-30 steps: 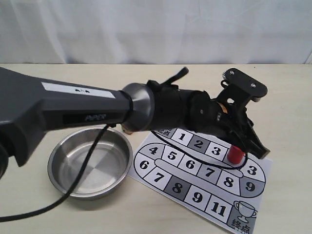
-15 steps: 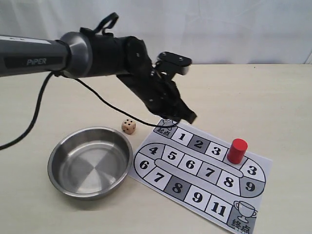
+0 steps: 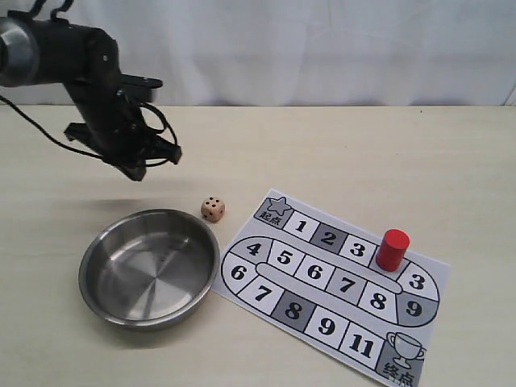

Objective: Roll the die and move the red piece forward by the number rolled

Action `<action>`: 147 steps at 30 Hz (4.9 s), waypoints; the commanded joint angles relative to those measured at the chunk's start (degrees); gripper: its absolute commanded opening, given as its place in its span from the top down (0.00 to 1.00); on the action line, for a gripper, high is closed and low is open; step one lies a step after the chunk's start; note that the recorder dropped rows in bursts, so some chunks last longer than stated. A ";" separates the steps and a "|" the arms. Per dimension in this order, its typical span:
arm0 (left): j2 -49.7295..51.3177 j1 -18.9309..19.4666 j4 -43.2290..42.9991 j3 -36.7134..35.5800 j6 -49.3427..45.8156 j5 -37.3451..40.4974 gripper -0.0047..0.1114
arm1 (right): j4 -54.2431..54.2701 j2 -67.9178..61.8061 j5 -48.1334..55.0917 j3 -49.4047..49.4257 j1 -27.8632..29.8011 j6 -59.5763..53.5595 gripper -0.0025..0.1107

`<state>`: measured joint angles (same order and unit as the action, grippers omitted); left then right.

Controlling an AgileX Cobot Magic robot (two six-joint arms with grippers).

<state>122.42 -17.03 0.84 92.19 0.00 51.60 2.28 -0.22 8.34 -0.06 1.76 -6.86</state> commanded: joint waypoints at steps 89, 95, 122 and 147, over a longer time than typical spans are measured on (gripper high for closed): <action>-122.42 16.32 1.43 -80.46 -4.41 -38.41 0.96 | -0.14 0.22 -0.33 0.06 0.12 0.03 0.94; -122.42 16.32 1.32 -90.62 -4.64 -48.00 0.96 | -0.14 0.22 -0.33 0.06 0.12 0.03 0.94; -122.42 16.32 -0.12 -92.19 -4.64 -39.18 0.96 | -0.14 0.22 -0.33 0.06 0.12 0.03 0.94; -122.42 16.32 -0.12 -92.19 -4.64 -39.18 0.96 | -0.14 0.22 -0.33 0.06 0.12 0.03 0.94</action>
<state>0.17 -0.79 0.73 0.18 -4.53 12.93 2.28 -0.22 8.34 -0.06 1.76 -6.86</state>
